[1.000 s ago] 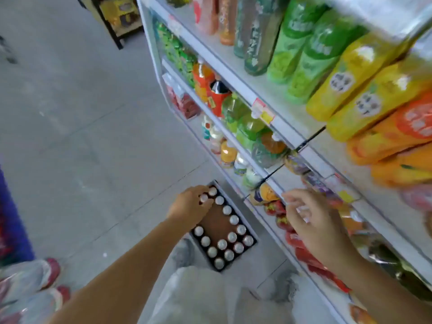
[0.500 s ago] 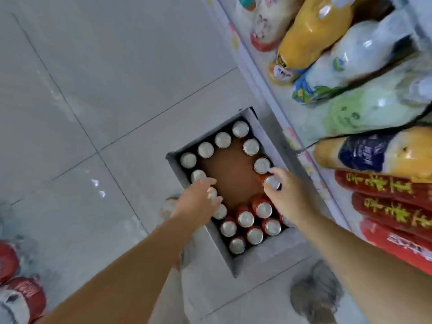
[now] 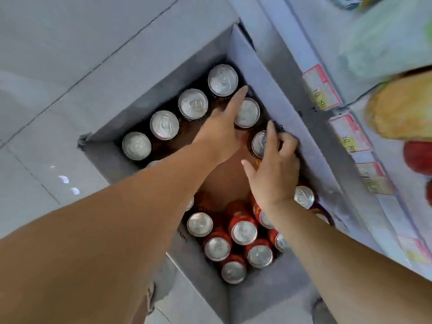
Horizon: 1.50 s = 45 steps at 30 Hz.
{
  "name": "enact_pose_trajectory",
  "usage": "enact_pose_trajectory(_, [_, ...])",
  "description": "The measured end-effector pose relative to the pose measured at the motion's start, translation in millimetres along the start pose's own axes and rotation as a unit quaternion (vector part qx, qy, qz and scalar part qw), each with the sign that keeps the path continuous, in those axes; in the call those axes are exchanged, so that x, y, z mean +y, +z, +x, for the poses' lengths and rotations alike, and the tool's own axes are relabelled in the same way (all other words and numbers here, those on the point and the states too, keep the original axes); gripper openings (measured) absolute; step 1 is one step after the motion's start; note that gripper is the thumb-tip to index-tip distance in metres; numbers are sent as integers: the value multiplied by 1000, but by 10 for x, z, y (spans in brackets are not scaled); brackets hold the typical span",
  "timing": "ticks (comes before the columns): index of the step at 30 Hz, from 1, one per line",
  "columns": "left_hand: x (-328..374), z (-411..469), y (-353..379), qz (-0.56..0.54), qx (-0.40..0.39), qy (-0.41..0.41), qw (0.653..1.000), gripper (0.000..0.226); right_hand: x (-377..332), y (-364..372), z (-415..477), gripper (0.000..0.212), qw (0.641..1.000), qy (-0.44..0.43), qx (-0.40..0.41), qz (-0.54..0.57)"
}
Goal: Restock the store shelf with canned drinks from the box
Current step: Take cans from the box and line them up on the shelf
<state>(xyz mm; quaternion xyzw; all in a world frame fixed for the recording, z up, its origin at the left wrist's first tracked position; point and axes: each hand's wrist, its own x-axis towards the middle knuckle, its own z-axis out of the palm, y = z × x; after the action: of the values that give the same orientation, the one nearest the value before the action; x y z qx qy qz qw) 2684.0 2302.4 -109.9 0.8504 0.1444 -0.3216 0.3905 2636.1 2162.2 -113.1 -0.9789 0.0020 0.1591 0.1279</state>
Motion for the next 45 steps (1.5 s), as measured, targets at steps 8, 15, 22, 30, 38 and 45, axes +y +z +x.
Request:
enact_pose_trajectory(8, [-85, -57, -11, 2, 59, 8, 998, 75, 55, 29, 55, 66, 997, -48, -25, 57])
enact_pose_trajectory(15, [179, -1320, -653, -63, 83, -51, 993, 71, -174, -1137, -309, 64, 978, -54, -15, 201])
enact_pose_trajectory(22, [1282, -2910, -1937, -55, 96, -49, 993, 71, -782, -3395, -999, 68, 950, -63, 35, 303])
enact_pose_trajectory(30, [3159, -4696, -3291, -26, 180, 81, 980, 70, -1419, -6216, -1958, 69, 916, -97, 106, 375])
enact_pose_trajectory(38, [4757, -5947, -3893, -159, 170, 313, 921, 64, -1318, -8192, -2940, 66, 866, -173, 240, 402])
enact_pose_trajectory(45, [5939, -6482, -3855, -177, 163, 447, 861, 60, -875, -9178, -3477, 73, 807, -132, 360, 449])
